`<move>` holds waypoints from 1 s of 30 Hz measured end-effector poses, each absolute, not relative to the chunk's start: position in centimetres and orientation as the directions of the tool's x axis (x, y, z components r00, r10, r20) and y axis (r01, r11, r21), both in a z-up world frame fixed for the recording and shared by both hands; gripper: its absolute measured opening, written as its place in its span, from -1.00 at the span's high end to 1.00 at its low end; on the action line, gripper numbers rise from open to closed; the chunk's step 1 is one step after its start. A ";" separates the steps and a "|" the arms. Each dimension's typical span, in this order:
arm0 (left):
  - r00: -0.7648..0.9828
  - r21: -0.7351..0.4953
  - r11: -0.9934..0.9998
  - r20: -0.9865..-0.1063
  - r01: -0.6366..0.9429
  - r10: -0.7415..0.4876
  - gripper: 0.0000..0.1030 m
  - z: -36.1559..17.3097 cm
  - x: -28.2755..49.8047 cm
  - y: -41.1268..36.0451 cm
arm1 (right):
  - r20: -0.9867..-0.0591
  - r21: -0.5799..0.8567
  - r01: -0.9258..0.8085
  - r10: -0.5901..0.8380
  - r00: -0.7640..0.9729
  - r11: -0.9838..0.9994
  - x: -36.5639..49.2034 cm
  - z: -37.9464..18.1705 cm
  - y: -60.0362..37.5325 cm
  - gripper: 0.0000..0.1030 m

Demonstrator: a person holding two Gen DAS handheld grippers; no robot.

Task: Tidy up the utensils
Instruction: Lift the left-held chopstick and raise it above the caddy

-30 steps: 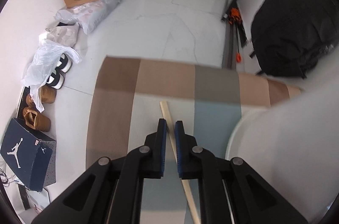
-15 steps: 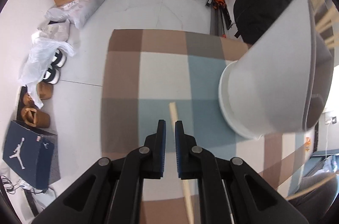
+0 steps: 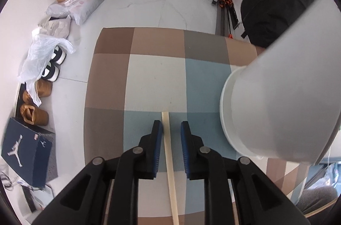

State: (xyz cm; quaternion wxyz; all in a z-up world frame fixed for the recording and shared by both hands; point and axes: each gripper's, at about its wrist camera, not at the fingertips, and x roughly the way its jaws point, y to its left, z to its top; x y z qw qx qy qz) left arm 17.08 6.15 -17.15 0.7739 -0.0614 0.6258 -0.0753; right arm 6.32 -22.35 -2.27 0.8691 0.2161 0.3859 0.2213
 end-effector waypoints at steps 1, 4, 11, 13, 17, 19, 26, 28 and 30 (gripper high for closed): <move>0.208 -0.198 0.980 -0.958 0.030 -0.200 0.74 -17.1 16.9 6.6 | -0.576 0.547 -0.215 0.550 0.605 0.809 6.3 -2.2 -22.4 0.89; 0.213 -0.175 0.983 -0.960 0.054 -0.182 0.73 -16.9 16.7 6.4 | -0.577 0.544 -0.214 0.547 0.607 0.811 6.1 -2.1 -22.5 0.89; 0.273 -0.118 0.991 -0.953 0.060 -0.130 0.96 -16.7 15.6 6.5 | -0.579 0.548 -0.204 0.544 0.608 0.811 5.9 -2.3 -22.6 0.89; 0.270 -0.164 0.986 -0.948 0.041 -0.169 0.97 -16.6 15.6 7.1 | -0.580 0.544 -0.205 0.541 0.609 0.814 5.8 -2.2 -22.6 0.89; 0.362 -0.182 0.983 -0.914 0.036 -0.182 0.97 -14.5 14.6 7.6 | -0.580 0.534 -0.211 0.537 0.613 0.819 5.8 -1.9 -22.5 0.89; 0.418 -0.186 0.982 -0.889 0.044 -0.187 0.97 -12.6 13.6 7.6 | -0.582 0.524 -0.217 0.532 0.615 0.824 5.9 -1.8 -22.4 0.89; 0.608 -0.172 0.978 -0.767 0.116 -0.207 0.97 -5.9 8.6 6.0 | -0.582 0.459 -0.271 0.517 0.627 0.846 6.9 -0.3 -21.0 0.89; 0.637 -0.168 0.978 -0.742 0.126 -0.210 0.97 -5.1 7.7 5.8 | -0.583 0.431 -0.290 0.509 0.633 0.854 7.2 0.2 -20.1 0.89; 0.655 -0.162 0.977 -0.725 0.139 -0.214 0.97 -4.7 7.2 5.6 | -0.584 0.412 -0.306 0.506 0.634 0.858 7.5 0.5 -19.4 0.89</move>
